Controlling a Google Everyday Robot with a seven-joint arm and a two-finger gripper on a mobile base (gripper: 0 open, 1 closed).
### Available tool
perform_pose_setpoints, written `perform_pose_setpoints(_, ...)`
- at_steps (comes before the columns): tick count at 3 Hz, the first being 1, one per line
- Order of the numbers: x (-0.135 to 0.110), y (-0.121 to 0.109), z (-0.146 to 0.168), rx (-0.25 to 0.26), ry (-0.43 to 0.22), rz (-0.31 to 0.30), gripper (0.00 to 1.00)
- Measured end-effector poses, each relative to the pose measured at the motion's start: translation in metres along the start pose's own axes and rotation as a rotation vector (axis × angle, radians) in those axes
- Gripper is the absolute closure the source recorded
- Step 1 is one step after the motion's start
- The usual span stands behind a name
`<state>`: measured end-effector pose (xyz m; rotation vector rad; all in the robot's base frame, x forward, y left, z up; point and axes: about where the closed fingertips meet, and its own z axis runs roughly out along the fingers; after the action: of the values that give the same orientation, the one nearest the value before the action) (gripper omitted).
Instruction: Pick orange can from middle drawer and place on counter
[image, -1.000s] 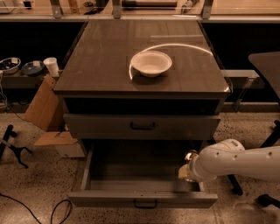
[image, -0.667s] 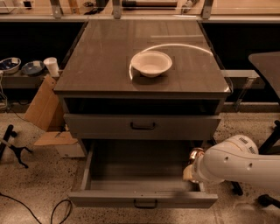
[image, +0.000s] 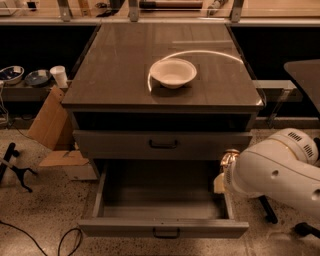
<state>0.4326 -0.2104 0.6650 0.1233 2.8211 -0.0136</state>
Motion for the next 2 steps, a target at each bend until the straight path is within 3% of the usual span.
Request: perform_pose_setpoints(2, -0.070, 0.021, -0.115, 0.082, -0.109, -0.090, 1.00)
